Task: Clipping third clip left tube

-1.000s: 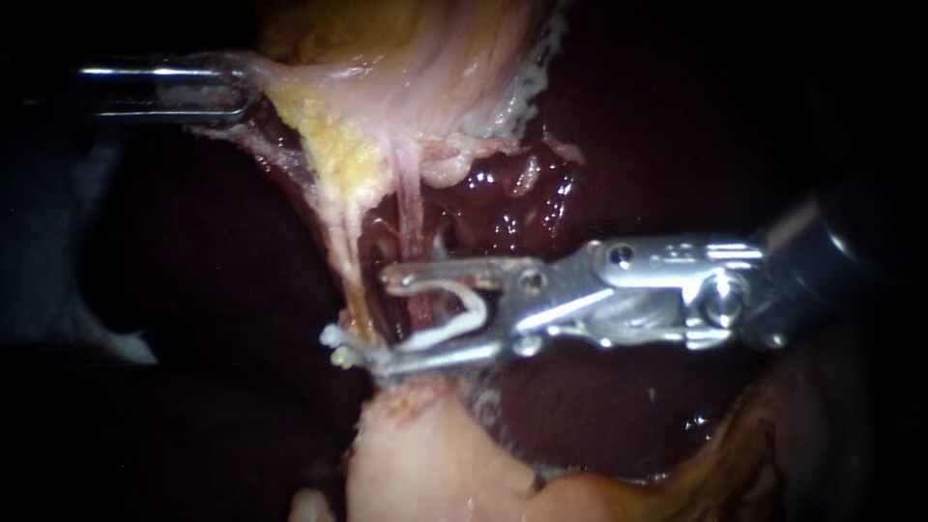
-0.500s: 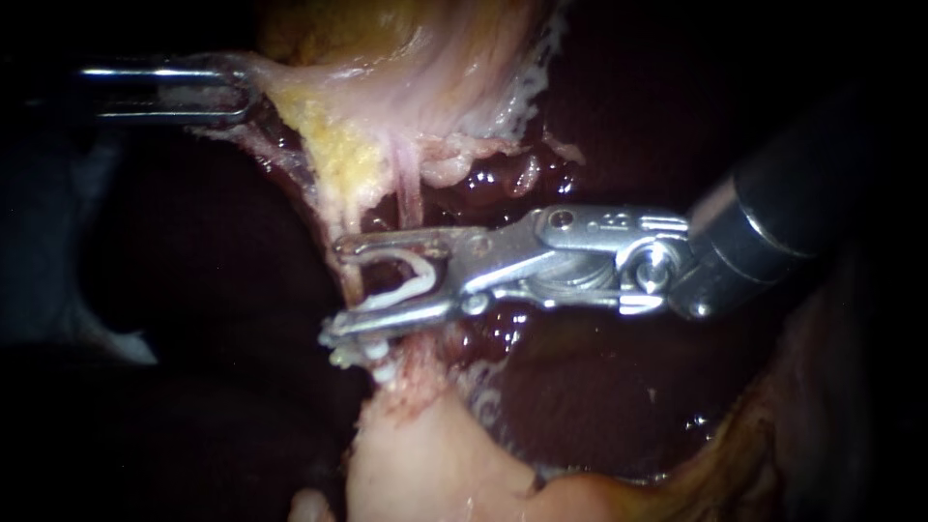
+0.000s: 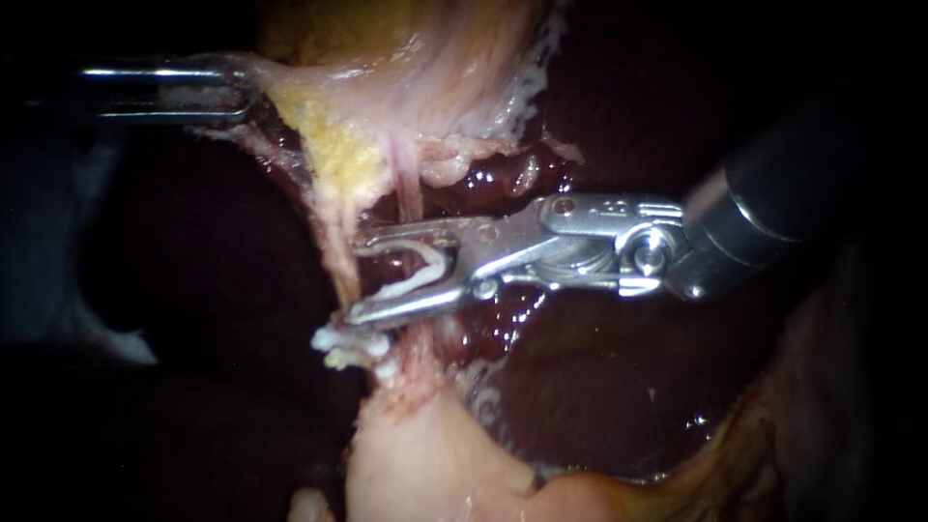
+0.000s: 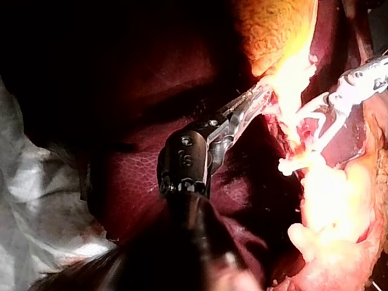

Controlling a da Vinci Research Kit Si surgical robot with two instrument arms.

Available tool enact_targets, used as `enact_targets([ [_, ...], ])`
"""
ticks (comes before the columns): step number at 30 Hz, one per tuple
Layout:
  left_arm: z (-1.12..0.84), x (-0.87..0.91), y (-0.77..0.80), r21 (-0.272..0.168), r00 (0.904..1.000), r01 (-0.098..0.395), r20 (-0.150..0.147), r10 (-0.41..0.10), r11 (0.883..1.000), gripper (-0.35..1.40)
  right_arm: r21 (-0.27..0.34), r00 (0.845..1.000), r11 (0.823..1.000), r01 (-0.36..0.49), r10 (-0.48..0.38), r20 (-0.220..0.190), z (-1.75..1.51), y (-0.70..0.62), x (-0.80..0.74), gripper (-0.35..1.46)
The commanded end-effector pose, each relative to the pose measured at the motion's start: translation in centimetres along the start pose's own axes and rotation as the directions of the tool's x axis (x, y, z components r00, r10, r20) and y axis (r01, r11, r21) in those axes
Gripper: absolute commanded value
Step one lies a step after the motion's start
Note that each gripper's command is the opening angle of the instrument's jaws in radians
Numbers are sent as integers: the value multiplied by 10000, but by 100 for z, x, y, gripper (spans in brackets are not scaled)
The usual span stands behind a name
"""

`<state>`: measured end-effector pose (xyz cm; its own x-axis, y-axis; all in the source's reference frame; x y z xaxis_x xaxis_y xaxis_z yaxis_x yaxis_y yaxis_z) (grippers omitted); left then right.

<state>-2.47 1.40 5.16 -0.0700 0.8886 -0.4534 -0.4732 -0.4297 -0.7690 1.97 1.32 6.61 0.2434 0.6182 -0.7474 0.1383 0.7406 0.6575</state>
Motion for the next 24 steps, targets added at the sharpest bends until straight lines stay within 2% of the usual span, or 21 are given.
enact_targets([
  [1,0,0,0,12,10000,-1,-4,1,10000,-35,-9,10000,10000,10,-10,-5,0,2,-2,49],
  [4,1,-1,0,-8,10000,-4,4,4,10000,-35,-29,10000,10000,49,-49,7,3,6,-8,49],
  [9,2,-1,0,-3,10000,-3,1,3,10000,-35,-6,10000,10000,-8,8,-17,14,6,-14,49],
  [20,3,-1,0,2,10000,-3,-2,3,10000,-35,639,9984,9978,-160,193,-523,51,-6,-3,49],
  [24,4,-1,0,3,10000,-3,-2,3,10000,-35,641,9976,9977,-198,240,-653,61,-10,2,49],
])
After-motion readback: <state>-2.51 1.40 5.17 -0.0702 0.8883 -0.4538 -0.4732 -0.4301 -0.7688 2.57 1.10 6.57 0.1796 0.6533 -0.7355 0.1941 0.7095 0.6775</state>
